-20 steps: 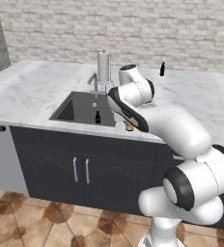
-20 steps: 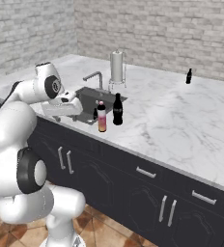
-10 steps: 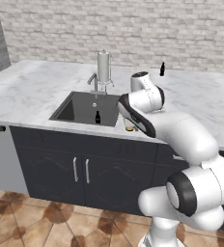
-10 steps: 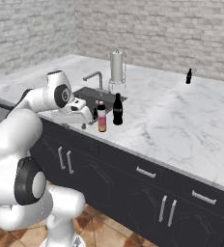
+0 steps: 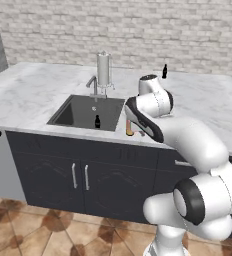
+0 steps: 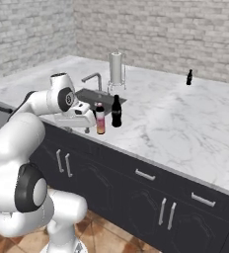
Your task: Place the large bottle from the dining counter next to the other large bottle outside the sink, and place the small bottle from the dining counter next to the other small bottle inside the sink.
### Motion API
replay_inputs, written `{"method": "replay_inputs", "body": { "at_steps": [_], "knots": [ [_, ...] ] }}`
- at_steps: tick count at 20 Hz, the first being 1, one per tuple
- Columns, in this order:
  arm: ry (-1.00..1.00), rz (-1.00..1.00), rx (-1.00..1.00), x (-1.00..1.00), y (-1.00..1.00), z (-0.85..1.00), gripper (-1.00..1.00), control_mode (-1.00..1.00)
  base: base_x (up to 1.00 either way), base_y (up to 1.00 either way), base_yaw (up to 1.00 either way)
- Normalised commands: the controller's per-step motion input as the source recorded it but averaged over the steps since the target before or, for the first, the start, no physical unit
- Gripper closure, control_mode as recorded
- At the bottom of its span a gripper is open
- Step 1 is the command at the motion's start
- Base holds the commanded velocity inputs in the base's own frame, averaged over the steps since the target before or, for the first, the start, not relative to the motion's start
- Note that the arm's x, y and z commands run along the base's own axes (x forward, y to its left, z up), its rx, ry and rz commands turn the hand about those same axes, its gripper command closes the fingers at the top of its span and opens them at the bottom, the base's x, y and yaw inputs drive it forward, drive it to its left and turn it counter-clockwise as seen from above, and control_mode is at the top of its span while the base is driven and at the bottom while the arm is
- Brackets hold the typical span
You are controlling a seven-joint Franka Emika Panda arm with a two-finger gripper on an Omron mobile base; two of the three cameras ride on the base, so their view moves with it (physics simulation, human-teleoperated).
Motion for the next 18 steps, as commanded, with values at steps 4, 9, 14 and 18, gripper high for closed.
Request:
{"method": "replay_inputs", "body": {
  "at_steps": [4, 9, 14, 18],
  "knots": [
    [0.00, 0.00, 0.00, 0.00, 0.00, 0.00, -1.00, 1.00, -0.19, -0.72, 0.00],
    [0.00, 0.00, 0.00, 0.00, 0.00, 0.00, -1.00, 1.00, 0.00, -0.81, 0.00],
    [0.00, 0.00, 0.00, 0.00, 0.00, 0.00, -1.00, 1.00, -0.02, -0.92, 0.00],
    [0.00, 0.00, 0.00, 0.00, 0.00, 0.00, -1.00, 1.00, 0.00, -1.00, 0.00]
  ]
}}
